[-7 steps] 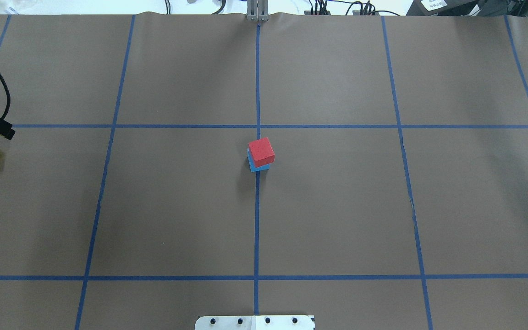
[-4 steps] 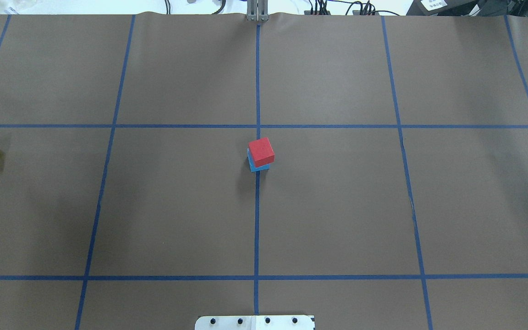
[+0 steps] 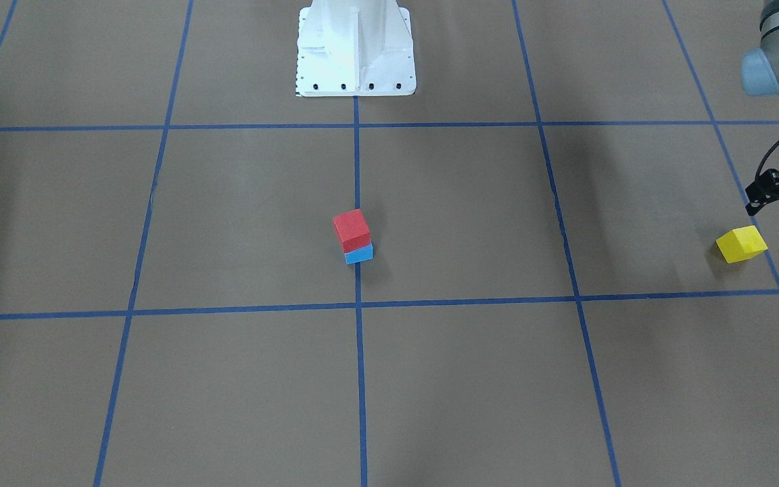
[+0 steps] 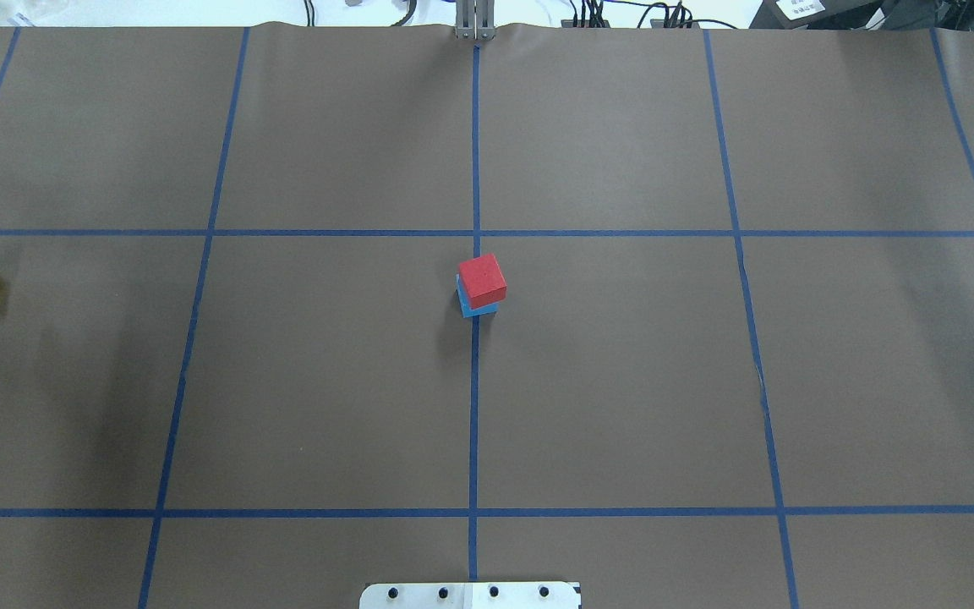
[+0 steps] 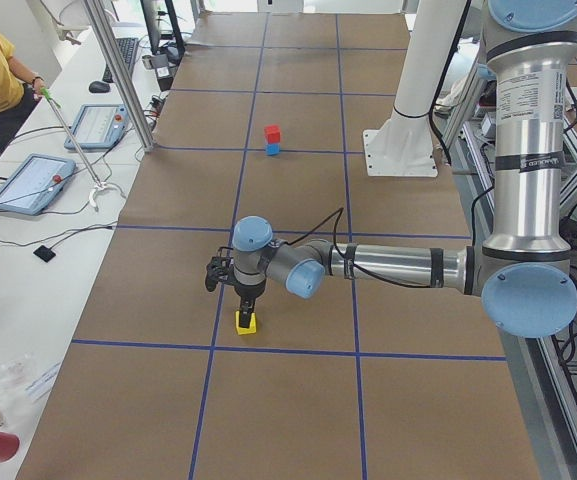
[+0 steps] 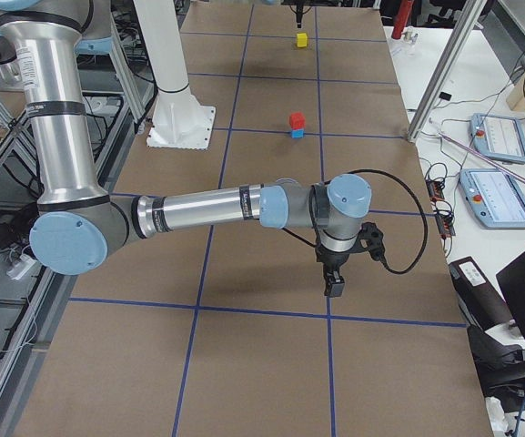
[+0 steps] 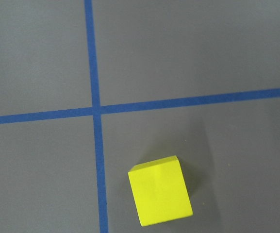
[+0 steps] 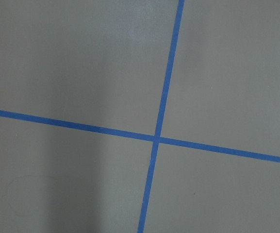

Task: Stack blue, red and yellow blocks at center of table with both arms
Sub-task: 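Move the left gripper to the yellow cube and grasp it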

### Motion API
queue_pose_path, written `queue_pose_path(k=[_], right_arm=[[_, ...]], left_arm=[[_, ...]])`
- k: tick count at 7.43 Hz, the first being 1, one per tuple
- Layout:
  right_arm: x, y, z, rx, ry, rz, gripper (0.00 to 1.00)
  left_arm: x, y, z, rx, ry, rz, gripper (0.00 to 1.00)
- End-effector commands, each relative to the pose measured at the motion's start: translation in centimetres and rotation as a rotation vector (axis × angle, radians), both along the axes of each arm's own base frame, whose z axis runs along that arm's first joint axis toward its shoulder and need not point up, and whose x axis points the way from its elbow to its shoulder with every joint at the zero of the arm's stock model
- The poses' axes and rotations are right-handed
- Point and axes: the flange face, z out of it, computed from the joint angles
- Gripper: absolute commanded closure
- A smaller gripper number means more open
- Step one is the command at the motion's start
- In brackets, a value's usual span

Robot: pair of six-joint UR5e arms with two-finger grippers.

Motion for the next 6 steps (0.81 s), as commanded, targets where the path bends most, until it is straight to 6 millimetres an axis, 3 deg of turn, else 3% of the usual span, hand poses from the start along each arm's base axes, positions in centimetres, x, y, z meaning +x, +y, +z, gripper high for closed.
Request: queue_pose_path(k=[1, 3, 5, 6], right_arm=[[0.0, 0.0, -0.1, 0.003, 0.000, 0.001, 0.00], [0.0, -0.1, -0.3, 0.008, 0.000, 0.000, 0.00], [0.0, -0.2, -0.3, 0.007, 0.001, 0.001, 0.00], [-0.1, -0.1, -0.3, 0.007, 0.001, -0.001, 0.00]], left_arm=[[0.4, -0.5, 0.6, -0.050, 0.047, -0.119, 0.01], [0.6, -1.1, 1.5, -0.066, 0.047, -0.144, 0.01], [1.2, -2.6, 4.1, -0.058, 0.080, -0.186, 0.01], [1.4, -3.1, 3.4, -0.060, 0.095, -0.207, 0.01]])
